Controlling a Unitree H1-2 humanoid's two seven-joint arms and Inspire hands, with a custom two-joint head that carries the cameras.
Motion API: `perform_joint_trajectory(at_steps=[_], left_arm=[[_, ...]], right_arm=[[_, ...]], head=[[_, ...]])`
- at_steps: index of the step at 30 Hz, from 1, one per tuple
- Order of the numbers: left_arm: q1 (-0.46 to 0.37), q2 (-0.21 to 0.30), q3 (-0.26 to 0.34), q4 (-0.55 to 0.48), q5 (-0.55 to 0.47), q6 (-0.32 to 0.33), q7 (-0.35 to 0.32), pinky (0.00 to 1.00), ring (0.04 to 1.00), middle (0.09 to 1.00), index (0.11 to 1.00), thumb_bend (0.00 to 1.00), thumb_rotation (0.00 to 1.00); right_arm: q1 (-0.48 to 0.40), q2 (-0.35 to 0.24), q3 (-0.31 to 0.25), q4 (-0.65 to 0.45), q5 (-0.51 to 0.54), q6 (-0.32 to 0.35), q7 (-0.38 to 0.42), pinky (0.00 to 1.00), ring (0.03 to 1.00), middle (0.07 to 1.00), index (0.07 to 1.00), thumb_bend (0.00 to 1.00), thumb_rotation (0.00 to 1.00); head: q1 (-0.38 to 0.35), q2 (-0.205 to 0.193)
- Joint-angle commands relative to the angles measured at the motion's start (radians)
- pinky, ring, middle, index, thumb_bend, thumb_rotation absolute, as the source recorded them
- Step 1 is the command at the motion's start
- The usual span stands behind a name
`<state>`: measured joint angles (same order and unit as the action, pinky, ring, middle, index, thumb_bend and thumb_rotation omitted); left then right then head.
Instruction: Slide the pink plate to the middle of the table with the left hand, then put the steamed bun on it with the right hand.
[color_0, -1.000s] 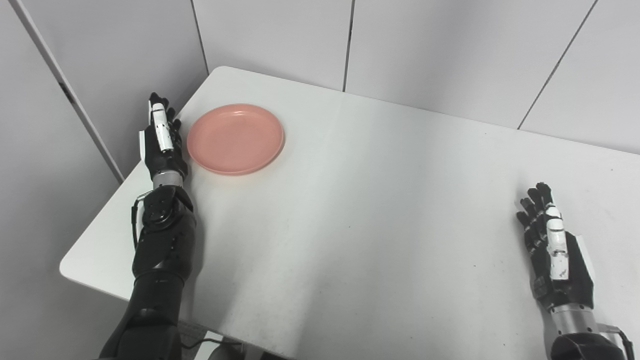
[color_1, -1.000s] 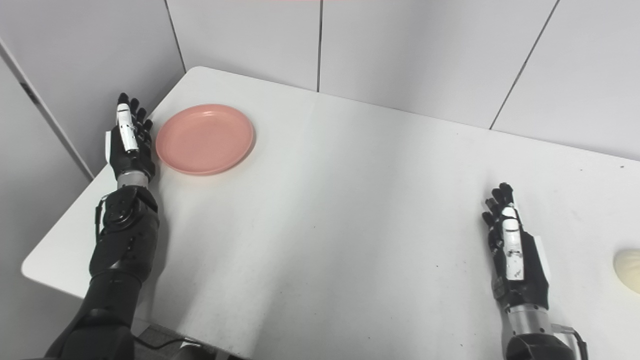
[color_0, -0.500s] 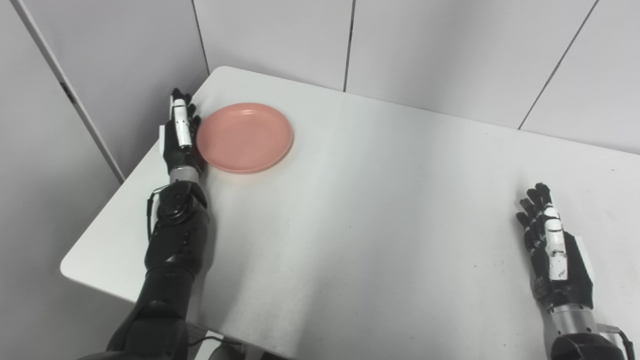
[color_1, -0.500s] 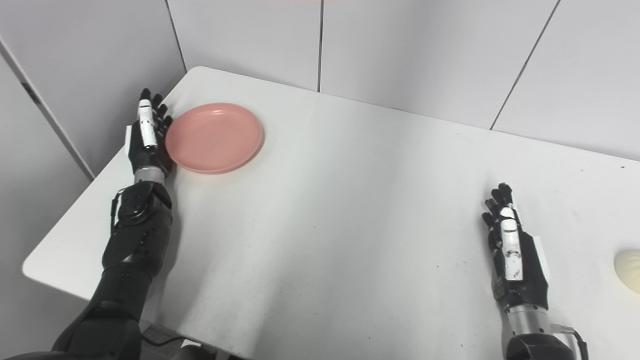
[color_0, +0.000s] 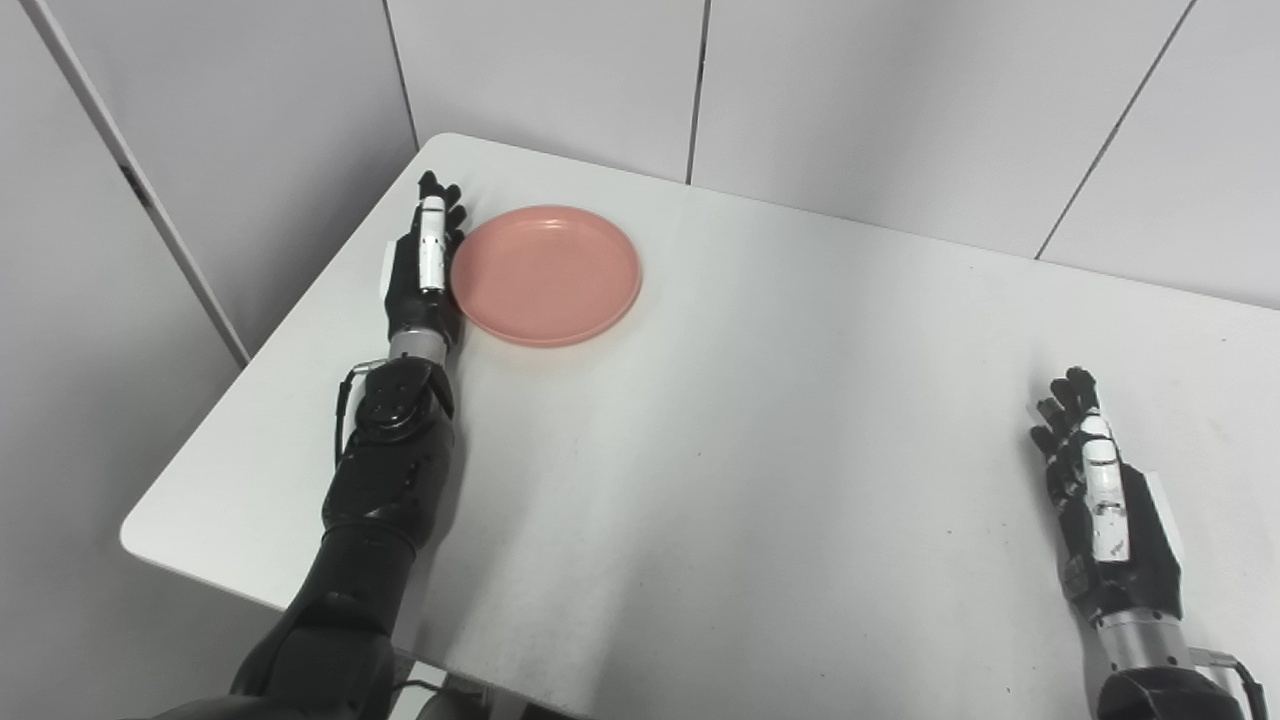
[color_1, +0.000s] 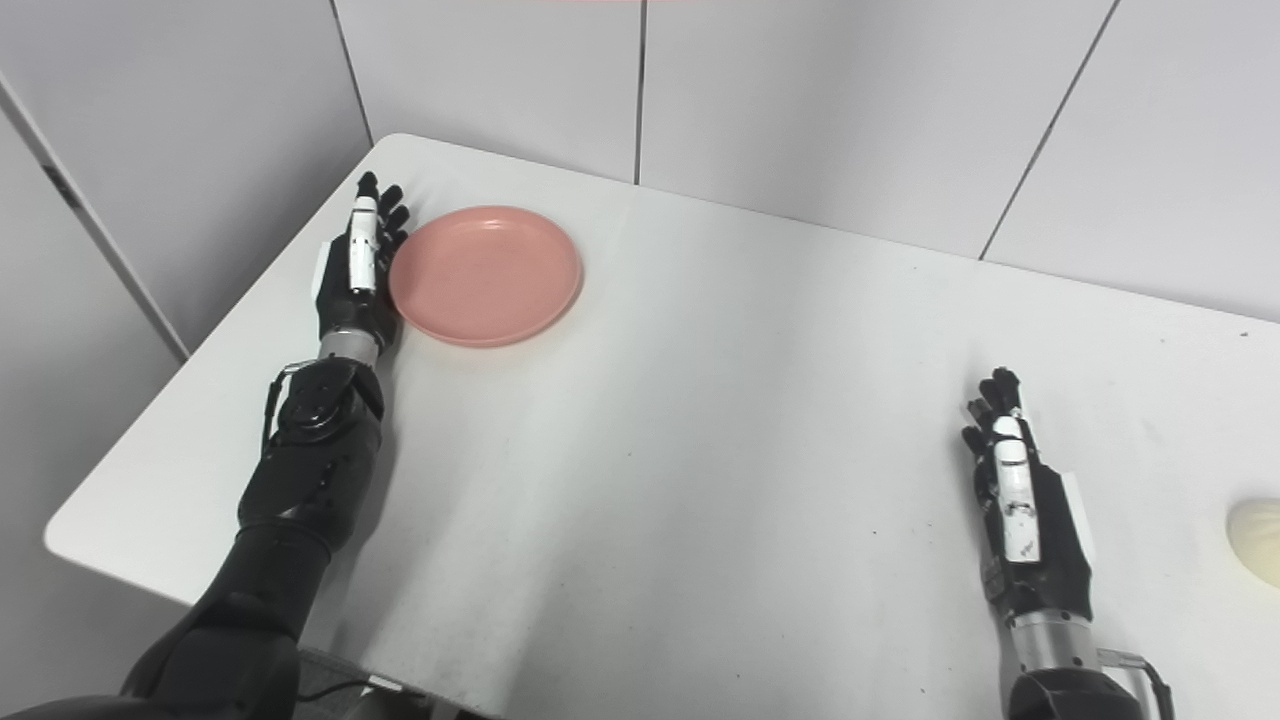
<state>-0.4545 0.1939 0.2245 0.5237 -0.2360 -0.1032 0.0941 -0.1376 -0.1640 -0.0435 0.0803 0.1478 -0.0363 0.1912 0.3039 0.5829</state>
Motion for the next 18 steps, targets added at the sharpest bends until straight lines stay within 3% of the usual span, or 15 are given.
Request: perform_joint_trajectory(at_steps=[1, 18], left_arm=[[0.016, -0.024, -0.026, 0.002, 0.003, 0.056, -0.033, 1.00, 0.968, 0.960, 0.983, 0.41, 1.00], [0.051, -0.040, -0.124, -0.085, 0.043, 0.096, -0.079, 1.00, 0.970, 0.959, 0.980, 0.45, 1.00]], right_arm=[[0.038, 0.030, 0.011, 0.030, 0.002, -0.025, -0.005, 1.00, 1.000, 1.000, 1.000, 0.15, 1.00], [0.038, 0.058, 0.018, 0.054, -0.024, -0.037, -0.016, 1.00, 1.000, 1.000, 1.000, 0.23, 1.00]], head=[[-0.008, 0.000], [-0.102, 0.012]])
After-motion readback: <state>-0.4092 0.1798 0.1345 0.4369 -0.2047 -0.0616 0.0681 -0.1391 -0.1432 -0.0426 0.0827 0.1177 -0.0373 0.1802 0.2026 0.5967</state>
